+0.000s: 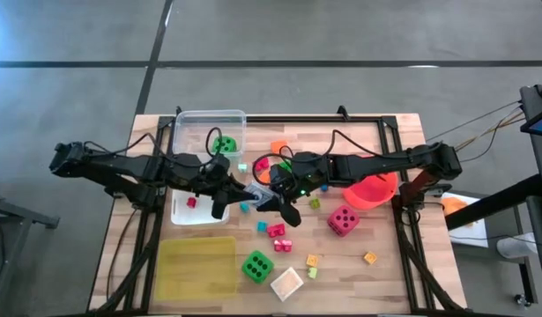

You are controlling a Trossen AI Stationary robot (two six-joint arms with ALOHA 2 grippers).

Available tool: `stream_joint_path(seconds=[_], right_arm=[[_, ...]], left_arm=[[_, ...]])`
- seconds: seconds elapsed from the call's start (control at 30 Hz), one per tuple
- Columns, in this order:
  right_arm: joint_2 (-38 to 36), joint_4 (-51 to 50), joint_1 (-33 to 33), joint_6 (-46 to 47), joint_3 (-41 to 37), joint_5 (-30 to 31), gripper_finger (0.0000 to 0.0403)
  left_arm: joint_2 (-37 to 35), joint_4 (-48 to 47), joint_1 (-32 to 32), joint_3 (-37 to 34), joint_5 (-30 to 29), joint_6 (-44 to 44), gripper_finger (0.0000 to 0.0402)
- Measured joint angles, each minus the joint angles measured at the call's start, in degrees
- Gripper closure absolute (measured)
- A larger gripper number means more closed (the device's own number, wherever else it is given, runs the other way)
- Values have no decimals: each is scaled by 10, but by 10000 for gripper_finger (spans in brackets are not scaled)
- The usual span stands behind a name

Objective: Pick & Place Toys
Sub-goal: Put the blue deck of cards into the yellow bin

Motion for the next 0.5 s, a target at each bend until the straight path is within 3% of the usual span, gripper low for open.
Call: stream_joint_path(seconds=[0.27, 0.5], right_arm=[[0, 2, -1, 2, 0, 2, 126], [-1, -34, 0, 2, 0, 2, 59]], left_arm=[[0, -14, 0, 0, 21, -42, 352], [-16, -77, -5, 0, 79, -107, 352]])
